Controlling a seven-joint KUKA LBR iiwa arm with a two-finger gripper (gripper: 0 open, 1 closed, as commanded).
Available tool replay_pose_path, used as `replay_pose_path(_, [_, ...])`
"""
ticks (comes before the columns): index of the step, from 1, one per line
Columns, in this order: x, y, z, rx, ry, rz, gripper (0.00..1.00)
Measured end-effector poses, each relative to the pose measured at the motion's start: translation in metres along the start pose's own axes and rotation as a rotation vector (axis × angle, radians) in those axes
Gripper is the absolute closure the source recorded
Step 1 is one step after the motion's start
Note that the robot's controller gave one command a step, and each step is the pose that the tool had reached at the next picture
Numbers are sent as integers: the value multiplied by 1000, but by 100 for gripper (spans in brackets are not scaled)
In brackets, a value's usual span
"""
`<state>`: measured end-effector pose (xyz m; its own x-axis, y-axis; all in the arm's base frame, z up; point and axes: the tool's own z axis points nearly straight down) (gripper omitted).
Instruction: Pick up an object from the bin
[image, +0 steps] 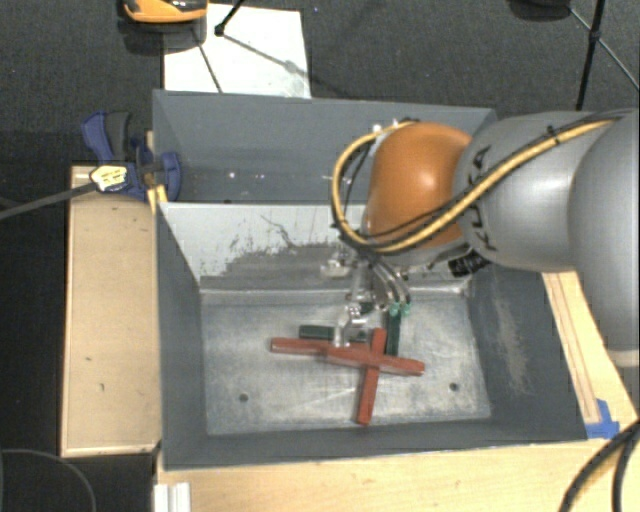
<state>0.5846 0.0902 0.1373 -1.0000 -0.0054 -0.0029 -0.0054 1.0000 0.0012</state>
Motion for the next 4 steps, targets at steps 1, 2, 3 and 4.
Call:
replay_pose_path(1, [7, -20, 48, -18, 2, 10, 0])
replay_pose_path(2, [-9, -11, 84, -13, -33, -2, 0])
replay_pose_path(3, [-1, -13, 74, -10, -38, 2, 0])
replay_pose_path(4, [13, -34, 64, -1, -8, 76, 0])
